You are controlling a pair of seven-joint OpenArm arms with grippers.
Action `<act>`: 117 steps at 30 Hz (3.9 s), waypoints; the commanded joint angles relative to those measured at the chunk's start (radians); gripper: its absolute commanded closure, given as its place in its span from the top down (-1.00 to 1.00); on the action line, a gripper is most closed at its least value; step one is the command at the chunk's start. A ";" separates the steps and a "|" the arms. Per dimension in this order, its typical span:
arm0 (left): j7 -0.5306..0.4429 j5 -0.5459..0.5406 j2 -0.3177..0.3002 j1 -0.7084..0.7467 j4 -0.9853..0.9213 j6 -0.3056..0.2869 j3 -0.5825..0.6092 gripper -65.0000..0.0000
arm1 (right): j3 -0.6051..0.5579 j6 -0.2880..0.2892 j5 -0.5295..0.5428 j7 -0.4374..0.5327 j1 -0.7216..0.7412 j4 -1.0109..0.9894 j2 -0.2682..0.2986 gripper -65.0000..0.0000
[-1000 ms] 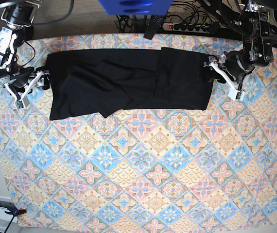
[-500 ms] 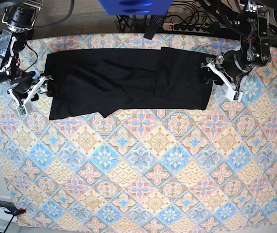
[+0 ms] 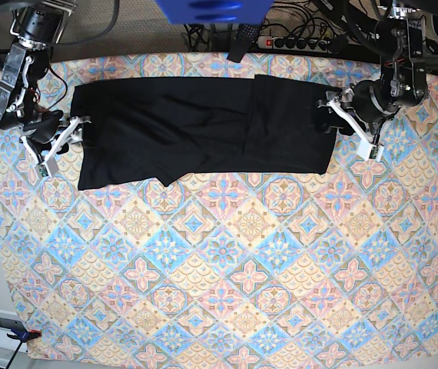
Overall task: Fold the T-shirt properly
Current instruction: 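Grasp the strip ends with both grippers and hold them, then fold the strip end held by the right gripper over toward the left gripper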
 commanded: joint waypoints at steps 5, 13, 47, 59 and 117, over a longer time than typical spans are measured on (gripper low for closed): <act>-0.013 -0.013 -0.011 -0.005 0.015 -0.003 -0.005 0.03 | 0.005 0.003 0.012 0.012 0.010 0.007 0.002 0.29; -0.013 -0.013 -0.011 -0.005 0.015 -0.003 -0.005 0.03 | 0.008 0.003 0.012 0.010 0.010 0.016 0.002 0.29; -0.013 -0.013 -0.009 -0.005 0.019 -0.003 -0.007 0.00 | -0.109 0.003 0.012 0.018 0.039 -0.177 -0.027 -0.13; -0.065 -0.015 -0.009 -0.005 0.019 0.000 -0.016 0.00 | -0.148 0.003 0.127 -0.036 0.010 -0.156 -0.027 -0.80; -0.059 -0.013 0.101 0.002 0.016 -0.005 -0.188 -0.28 | -0.578 0.003 -0.110 -0.095 0.084 0.363 -0.323 -0.98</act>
